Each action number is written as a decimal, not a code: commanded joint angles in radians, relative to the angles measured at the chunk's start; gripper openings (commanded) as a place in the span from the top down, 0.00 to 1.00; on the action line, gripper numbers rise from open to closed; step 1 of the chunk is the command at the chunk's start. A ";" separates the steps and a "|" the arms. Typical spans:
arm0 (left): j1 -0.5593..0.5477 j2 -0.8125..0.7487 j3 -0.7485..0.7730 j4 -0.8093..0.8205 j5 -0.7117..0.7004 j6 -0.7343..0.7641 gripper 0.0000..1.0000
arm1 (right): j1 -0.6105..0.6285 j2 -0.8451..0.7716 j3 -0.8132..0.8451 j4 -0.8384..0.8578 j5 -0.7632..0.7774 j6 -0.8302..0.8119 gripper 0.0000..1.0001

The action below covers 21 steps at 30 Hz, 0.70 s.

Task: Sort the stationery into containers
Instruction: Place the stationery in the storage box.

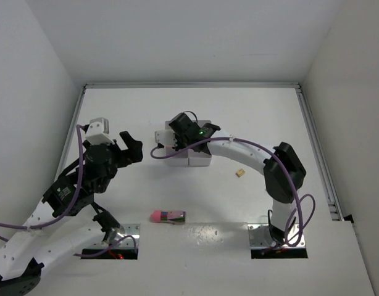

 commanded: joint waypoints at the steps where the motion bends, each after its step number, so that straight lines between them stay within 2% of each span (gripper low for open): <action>1: 0.013 -0.014 -0.011 0.023 0.005 0.004 0.00 | 0.015 0.017 0.068 0.018 0.043 -0.046 0.80; 21: 0.013 -0.053 -0.029 0.023 0.005 0.004 0.00 | 0.054 0.126 0.155 -0.084 0.185 -0.167 0.77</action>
